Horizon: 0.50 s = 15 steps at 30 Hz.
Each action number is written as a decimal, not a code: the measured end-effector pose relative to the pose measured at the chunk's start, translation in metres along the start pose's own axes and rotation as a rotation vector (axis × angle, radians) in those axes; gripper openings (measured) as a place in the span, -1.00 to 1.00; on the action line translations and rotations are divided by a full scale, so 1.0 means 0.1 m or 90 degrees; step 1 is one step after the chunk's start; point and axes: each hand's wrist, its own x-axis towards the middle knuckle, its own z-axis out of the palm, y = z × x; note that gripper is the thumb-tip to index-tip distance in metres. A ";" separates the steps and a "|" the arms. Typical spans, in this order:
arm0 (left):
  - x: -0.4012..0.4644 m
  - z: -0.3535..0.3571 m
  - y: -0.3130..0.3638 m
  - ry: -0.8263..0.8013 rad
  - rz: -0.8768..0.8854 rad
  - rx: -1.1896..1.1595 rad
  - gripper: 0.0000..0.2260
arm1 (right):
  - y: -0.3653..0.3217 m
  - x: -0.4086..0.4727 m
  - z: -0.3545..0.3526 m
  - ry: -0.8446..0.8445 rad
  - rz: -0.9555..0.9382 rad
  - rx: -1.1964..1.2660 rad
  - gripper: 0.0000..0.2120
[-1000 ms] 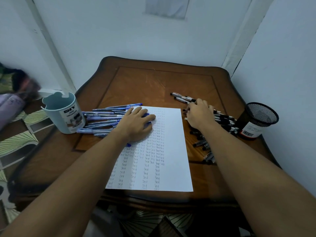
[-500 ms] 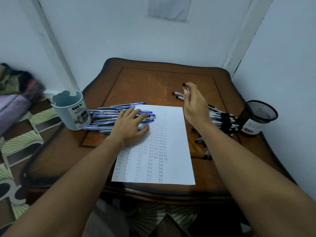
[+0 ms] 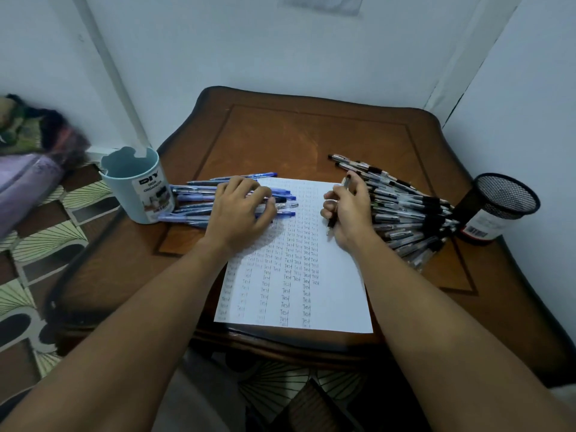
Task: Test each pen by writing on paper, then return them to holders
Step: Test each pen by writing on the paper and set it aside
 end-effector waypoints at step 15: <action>-0.59 -0.37 0.28 -0.226 -0.050 0.140 -0.64 | 0.10 -0.26 -0.20 0.009 -0.072 -0.336 -0.53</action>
